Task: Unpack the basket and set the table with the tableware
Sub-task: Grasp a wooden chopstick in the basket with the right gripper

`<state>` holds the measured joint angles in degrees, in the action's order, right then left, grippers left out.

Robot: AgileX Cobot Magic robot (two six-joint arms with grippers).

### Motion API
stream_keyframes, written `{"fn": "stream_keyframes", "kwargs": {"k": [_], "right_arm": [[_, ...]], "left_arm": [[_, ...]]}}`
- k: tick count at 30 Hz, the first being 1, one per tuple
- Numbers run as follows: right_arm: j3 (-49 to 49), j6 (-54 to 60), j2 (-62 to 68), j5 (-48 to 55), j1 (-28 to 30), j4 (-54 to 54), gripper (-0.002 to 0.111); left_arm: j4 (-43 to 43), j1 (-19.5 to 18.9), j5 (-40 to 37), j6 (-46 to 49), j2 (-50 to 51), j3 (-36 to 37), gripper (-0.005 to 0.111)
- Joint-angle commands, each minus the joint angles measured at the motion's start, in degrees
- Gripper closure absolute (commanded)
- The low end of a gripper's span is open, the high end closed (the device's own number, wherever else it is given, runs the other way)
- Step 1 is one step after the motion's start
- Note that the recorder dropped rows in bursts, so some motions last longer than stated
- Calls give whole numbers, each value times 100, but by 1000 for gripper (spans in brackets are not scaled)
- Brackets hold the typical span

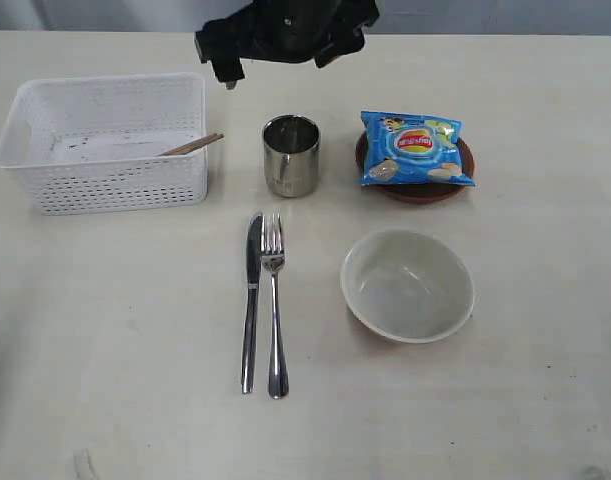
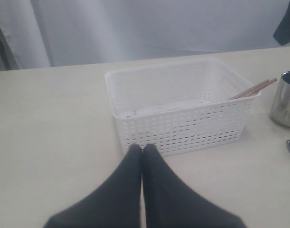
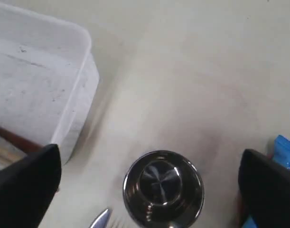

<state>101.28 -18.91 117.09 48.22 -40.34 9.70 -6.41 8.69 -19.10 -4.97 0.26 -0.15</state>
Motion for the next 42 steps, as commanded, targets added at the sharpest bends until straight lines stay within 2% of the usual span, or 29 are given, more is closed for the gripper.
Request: {"fn": "stream_keyframes", "kwargs": {"k": [1, 4, 6, 8, 10, 12, 16, 18, 24, 39, 42], "right_arm": [[567, 536, -11, 776, -210, -327, 23], [824, 564, 8, 1084, -396, -315, 41], [912, 693, 21, 1175, -502, -315, 59], [934, 1266, 56, 1227, -620, -315, 75], [934, 2390, 95, 1317, -787, -288, 82], [934, 3058, 136, 1425, -943, -125, 79], [922, 3903, 348, 1585, -1281, 625, 55], [922, 4225, 470, 1622, -1428, 999, 50], [922, 4386, 909, 1487, -1737, 2192, 50], [922, 4119, 1438, 860, -1738, 2917, 50], [922, 4119, 1504, 835, -1738, 2931, 57]], "left_arm": [[16, -15, 41, 9, -26, 15, 107], [16, -15, 41, 9, -26, 15, 107], [16, -15, 41, 9, -26, 15, 107], [16, -15, 41, 9, -26, 15, 107], [16, -15, 41, 9, -26, 15, 107], [16, -15, 41, 9, -26, 15, 107], [16, -15, 41, 9, -26, 15, 107], [16, -15, 41, 9, -26, 15, 107], [16, -15, 41, 9, -26, 15, 107], [64, -15, 41, 9, -26, 15, 107], [64, -15, 41, 9, -26, 15, 107]]}}
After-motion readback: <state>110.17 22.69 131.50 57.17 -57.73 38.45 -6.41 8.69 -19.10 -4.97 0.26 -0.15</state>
